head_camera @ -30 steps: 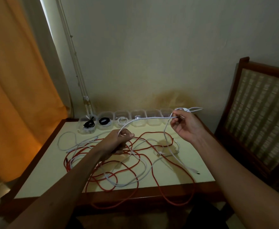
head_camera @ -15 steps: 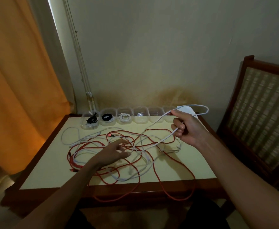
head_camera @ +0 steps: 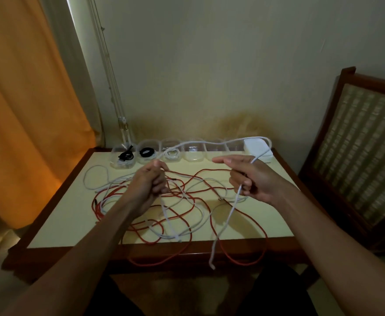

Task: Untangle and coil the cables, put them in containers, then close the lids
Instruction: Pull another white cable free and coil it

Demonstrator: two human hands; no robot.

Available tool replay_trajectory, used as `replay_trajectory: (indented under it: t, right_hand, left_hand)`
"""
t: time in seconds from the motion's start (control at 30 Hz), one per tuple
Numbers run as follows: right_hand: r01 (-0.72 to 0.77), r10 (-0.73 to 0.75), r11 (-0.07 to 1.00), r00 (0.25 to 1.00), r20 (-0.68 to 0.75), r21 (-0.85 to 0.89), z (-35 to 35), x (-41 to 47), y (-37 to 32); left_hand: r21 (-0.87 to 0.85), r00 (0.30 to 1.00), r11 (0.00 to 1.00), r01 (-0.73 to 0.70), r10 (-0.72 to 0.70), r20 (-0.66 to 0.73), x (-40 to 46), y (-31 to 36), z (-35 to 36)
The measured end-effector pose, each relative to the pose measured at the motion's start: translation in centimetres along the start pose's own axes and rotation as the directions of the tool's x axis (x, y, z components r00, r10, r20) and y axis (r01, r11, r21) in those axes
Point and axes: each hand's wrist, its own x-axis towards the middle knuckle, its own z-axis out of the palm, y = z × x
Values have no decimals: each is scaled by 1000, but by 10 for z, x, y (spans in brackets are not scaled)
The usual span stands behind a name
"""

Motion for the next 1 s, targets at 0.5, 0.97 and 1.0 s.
replay_trajectory:
  t: [0.5, 0.97, 1.0]
  right_hand:
    - [-224, 655, 128, 751, -88, -966, 18, -36, 96]
    - [-317, 33, -335, 937, -347, -887, -22, 4, 87]
    - [-307, 0, -277, 948, -320, -910, -19, 7, 88]
  left_hand:
    - [447, 996, 893, 46, -76, 49, -42, -17, -57]
    - [643, 996, 766, 9, -67, 65, -18, -19, -39]
    - [648, 994, 762, 7, -74, 77, -17, -19, -34]
